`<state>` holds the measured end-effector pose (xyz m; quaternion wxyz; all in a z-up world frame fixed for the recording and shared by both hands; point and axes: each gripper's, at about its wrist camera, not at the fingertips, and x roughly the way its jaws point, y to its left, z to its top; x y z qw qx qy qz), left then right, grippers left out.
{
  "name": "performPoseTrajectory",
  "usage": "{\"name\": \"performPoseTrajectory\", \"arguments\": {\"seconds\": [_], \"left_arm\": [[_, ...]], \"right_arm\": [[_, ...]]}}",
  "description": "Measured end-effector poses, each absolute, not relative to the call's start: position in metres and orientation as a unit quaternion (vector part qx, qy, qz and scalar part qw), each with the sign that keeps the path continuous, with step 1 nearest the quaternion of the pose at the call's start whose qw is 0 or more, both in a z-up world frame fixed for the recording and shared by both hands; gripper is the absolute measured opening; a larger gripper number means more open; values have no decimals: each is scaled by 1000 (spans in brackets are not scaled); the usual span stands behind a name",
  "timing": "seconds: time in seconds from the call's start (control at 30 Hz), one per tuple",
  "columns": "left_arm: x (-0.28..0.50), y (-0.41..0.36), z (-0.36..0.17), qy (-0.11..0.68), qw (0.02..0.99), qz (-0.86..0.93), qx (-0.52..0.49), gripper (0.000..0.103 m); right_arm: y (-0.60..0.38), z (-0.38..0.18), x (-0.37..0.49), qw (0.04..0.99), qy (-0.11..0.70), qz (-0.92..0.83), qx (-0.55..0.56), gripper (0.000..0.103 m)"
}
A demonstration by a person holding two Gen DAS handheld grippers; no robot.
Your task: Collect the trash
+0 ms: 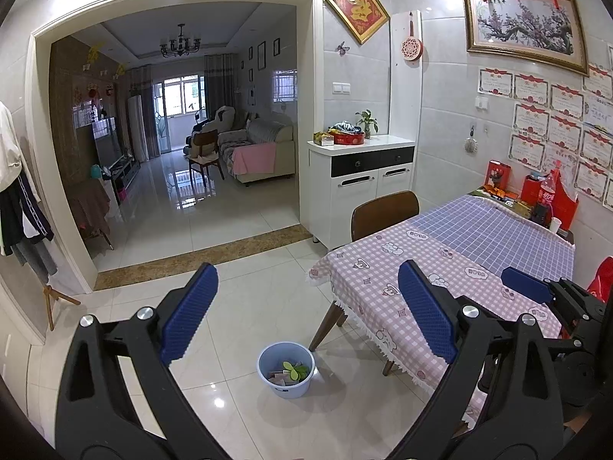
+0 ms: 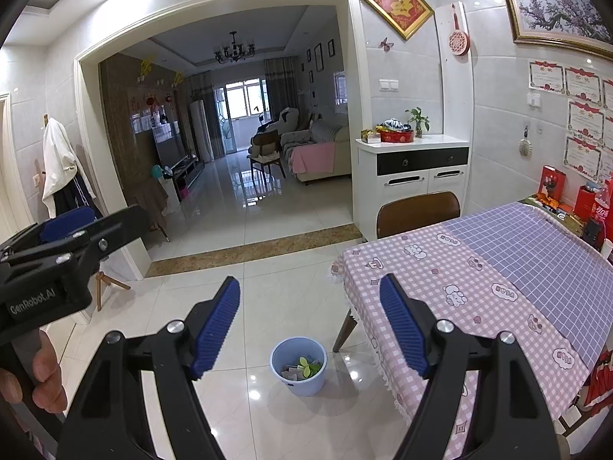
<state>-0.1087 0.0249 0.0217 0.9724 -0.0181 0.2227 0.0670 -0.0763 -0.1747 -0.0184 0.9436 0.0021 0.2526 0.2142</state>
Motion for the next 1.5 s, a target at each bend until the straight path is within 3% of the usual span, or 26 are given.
{"name": "performPoseTrajectory", "arguments": {"seconds": [1.5], "left_arm": [[-85, 29, 16, 231, 971, 60, -21, 93]], "right_arm": [[-173, -26, -67, 940, 266, 215, 2, 74]]}}
